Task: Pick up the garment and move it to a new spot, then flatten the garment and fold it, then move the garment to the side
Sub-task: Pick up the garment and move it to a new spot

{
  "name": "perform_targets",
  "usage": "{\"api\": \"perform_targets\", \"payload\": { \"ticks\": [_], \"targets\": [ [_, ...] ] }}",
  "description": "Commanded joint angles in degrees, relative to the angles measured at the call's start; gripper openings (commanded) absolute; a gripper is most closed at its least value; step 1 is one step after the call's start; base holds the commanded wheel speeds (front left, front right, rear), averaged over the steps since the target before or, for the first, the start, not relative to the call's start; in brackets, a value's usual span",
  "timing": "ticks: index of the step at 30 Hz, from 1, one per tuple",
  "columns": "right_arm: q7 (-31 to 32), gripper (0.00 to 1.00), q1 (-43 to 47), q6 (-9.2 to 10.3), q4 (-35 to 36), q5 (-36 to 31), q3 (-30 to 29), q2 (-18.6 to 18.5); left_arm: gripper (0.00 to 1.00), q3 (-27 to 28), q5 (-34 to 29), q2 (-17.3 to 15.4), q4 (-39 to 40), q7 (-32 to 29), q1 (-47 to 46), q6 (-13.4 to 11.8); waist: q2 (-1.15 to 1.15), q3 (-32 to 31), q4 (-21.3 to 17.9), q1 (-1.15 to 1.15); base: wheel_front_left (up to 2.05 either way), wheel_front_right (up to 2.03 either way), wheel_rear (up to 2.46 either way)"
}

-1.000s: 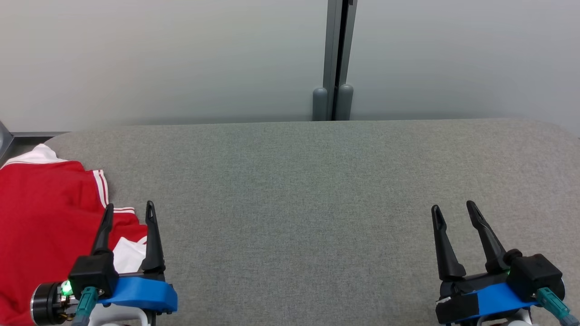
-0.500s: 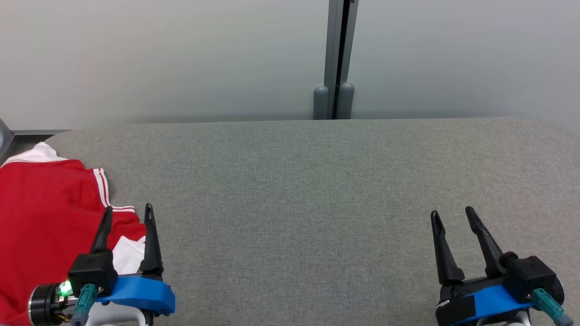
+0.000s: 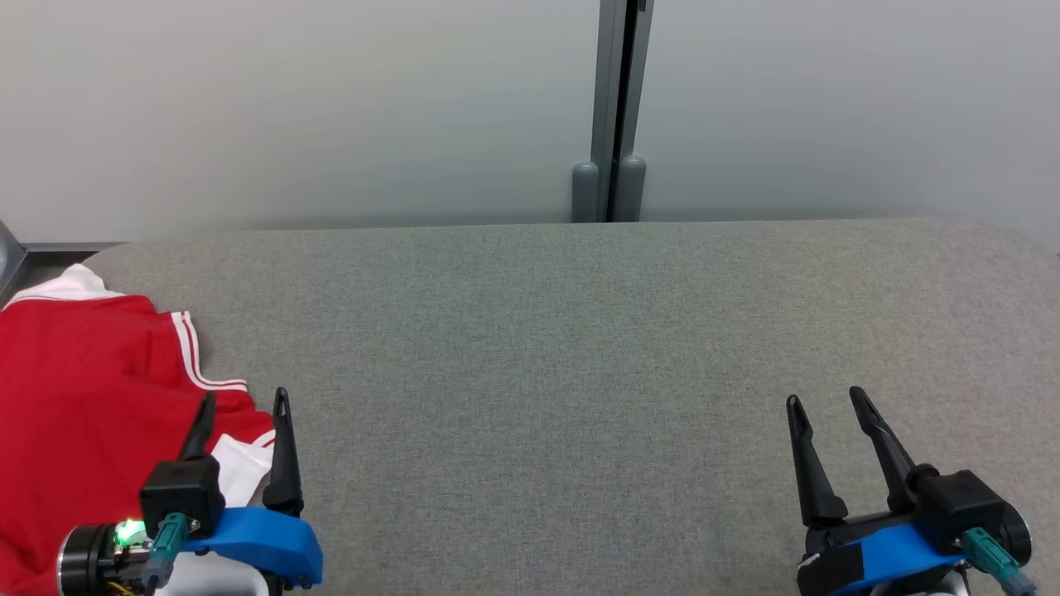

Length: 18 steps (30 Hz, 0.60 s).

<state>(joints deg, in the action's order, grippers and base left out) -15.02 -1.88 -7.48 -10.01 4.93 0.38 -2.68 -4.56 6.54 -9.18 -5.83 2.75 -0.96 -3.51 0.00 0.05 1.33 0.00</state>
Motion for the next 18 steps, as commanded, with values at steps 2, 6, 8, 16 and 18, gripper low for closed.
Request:
{"api": "perform_targets", "payload": {
  "ticks": [2,6,8,16,18],
  "targets": [
    [-0.19,1.0,-0.51,-0.03,-0.54,-0.78,-0.24,-0.38,1.0,-0.44,0.49,-0.54,0.06,-0.96,0.67,0.35,0.0,-0.04,0.03,0.0,0.0,0.0,0.0],
    [0.52,1.0,-0.61,-0.03,-0.95,-1.21,-0.38,-0.38,1.0,-0.6,0.49,-0.73,0.33,-1.7,0.69,-0.02,0.0,-0.08,0.08,0.0,0.0,0.0,0.0],
    [0.86,1.0,-0.64,-0.03,-1.01,-1.31,-0.5,-0.38,1.0,-0.66,0.65,-0.77,0.44,-1.89,0.8,-0.18,0.0,-0.09,0.1,0.0,0.0,0.0,0.0],
    [1.65,1.0,-0.48,-0.03,-0.79,-1.39,-0.76,-0.38,1.0,-0.73,1.15,-0.91,0.73,-1.93,0.97,-0.38,0.0,-0.1,0.18,0.0,0.0,0.0,0.0],
    [1.76,1.0,-0.33,-0.03,-0.6,-1.35,-0.76,-0.38,1.0,-0.76,1.34,-0.97,0.66,-1.83,0.93,-0.43,0.0,-0.12,0.26,0.0,0.0,0.0,0.0]
  ]
}}
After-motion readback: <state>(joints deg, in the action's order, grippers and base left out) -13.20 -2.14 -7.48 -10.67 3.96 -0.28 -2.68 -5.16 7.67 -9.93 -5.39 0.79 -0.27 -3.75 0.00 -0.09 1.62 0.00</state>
